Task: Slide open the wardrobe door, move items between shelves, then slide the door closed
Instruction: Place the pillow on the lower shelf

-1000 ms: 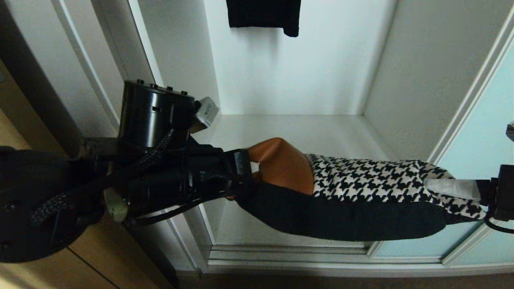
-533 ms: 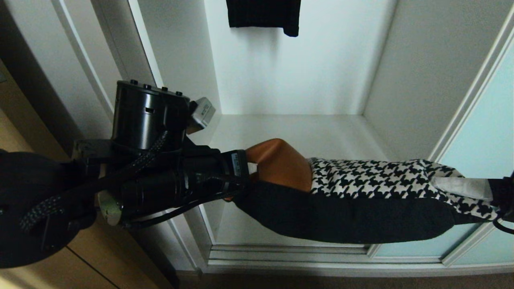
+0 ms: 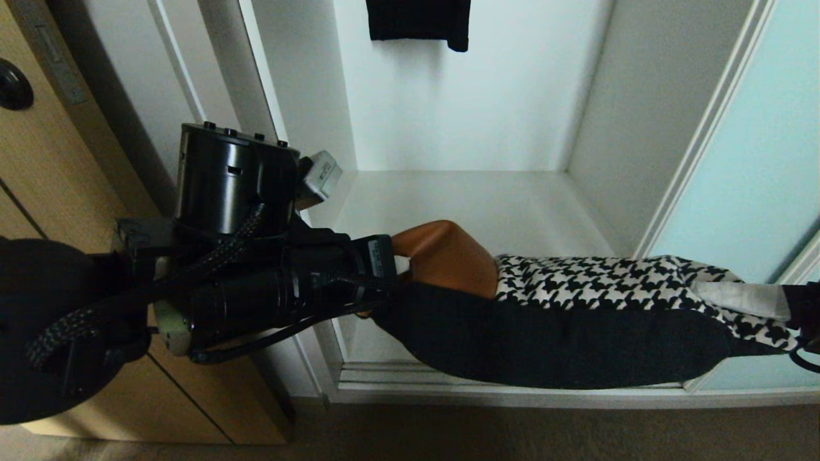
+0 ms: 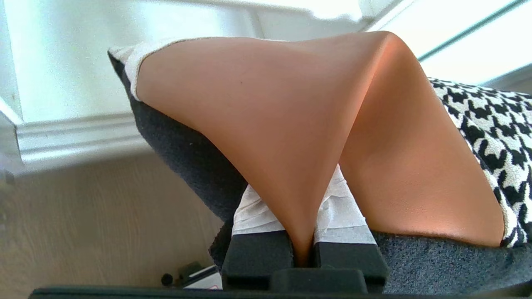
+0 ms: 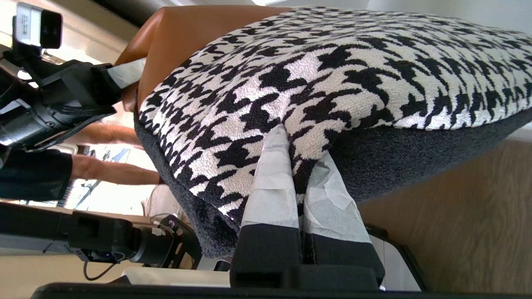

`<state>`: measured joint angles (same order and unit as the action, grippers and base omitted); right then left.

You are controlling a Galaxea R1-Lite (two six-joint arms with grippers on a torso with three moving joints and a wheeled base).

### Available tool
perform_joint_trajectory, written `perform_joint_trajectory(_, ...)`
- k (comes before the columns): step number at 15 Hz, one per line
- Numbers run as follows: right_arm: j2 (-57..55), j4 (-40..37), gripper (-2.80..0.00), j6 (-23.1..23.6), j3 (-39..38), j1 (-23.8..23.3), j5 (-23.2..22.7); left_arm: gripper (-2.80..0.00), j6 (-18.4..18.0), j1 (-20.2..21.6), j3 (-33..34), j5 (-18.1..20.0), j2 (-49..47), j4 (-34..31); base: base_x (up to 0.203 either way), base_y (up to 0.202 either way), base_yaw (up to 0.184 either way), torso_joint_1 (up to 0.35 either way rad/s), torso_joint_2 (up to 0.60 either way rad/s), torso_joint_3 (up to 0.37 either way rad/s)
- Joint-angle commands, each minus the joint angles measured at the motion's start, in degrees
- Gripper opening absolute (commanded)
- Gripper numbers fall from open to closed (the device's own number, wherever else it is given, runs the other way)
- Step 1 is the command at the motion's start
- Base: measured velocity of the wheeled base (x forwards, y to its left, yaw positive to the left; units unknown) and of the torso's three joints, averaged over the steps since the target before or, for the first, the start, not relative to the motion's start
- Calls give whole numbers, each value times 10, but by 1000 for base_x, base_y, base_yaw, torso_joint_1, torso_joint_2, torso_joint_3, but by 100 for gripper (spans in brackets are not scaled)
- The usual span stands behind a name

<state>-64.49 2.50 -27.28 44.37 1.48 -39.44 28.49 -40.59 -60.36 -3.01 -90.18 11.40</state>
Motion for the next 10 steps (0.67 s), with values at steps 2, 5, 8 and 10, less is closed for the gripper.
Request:
perform_joint_trajectory(2, -2, 1, -280, -1, -3, 0, -3, -280, 2, 0, 3, -1, -2, 1, -195, 0, 0, 3, 2, 3)
perform_joint_trajectory(5, -3, 1, -280, -1, -4, 0, -3, -280, 0, 0, 6, -2, -4, 1, -176, 0, -1, 2, 0, 3)
perform_joint_trajectory(8, 2, 1, -280, -1, -4, 0, -3, -280, 0, 0, 2, -2, -1, 2, -18, 0, -2, -1, 0, 1)
perform_joint_trajectory(10, 4, 0, -280, -1, -5, 0, -3, -280, 0, 0, 6, -2, 2, 2, 0, 0, 0, 0, 0, 0)
